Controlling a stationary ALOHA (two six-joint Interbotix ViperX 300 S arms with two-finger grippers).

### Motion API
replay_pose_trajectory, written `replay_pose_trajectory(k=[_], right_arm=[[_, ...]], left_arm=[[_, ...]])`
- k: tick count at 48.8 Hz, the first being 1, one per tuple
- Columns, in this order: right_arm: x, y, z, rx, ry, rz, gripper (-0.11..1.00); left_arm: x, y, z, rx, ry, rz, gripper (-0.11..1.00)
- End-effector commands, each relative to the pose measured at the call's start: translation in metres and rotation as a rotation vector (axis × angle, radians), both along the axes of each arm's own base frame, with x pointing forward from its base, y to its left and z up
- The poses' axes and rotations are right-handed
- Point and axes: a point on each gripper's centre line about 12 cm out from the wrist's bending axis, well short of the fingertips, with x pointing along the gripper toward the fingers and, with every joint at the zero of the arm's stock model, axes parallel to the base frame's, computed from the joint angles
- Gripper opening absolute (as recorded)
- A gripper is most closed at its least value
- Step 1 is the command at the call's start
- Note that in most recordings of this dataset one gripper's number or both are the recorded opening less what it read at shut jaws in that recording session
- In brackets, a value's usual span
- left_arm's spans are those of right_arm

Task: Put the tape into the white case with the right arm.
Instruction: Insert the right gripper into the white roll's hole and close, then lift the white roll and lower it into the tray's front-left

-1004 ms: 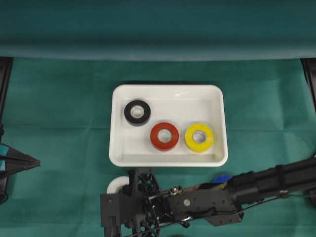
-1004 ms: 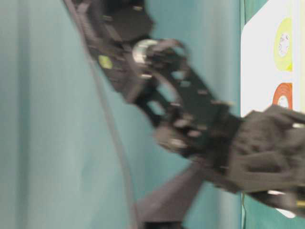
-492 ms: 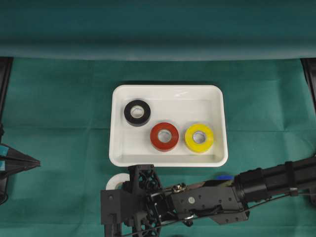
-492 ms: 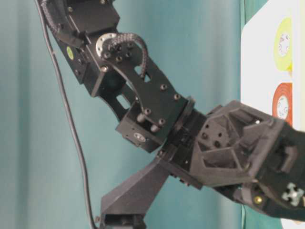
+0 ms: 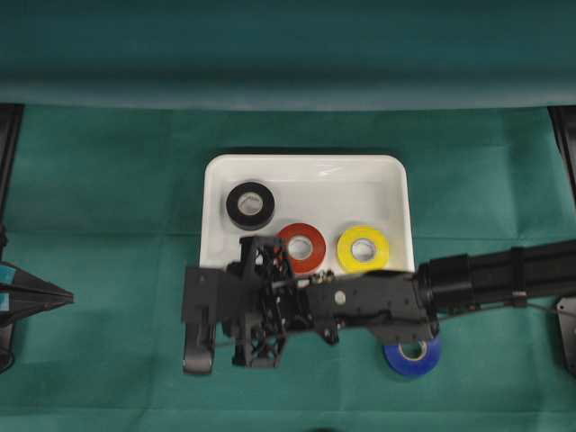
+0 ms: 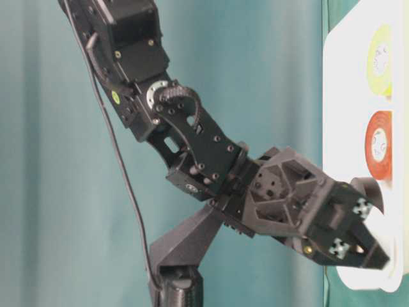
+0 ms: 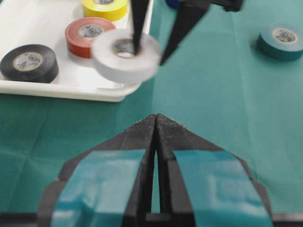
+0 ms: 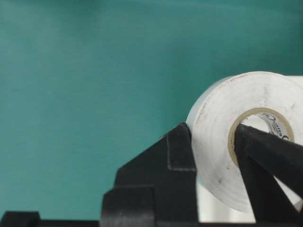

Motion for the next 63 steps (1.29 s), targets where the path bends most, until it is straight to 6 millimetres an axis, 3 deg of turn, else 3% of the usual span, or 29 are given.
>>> replay_pose_trajectory(k=[1,17,58,63], right_arm=[[0.003,-0.008,0.033,-0.005,-0.076,-0.010,0.02],[0.000,-0.022,0.031,-0.009,-0.068,-0.037,0.02],[-0.006,-0.032,0.022,-0.048,-0.048,-0.028,0.02],[-0.006,-0.032,0.022,-0.047,-0.047,-0.031,0.18]], left_arm=[[0.001,0.001,0.005,0.001,-0.014,0.003,0.00],[0.001,0.001,0.005,0.003,-0.015,0.003,0.00],[0.001,0.001,0.006,0.003,-0.017,0.003,0.00],[0.001,0.001,0.005,0.001,-0.014,0.005,0.00]])
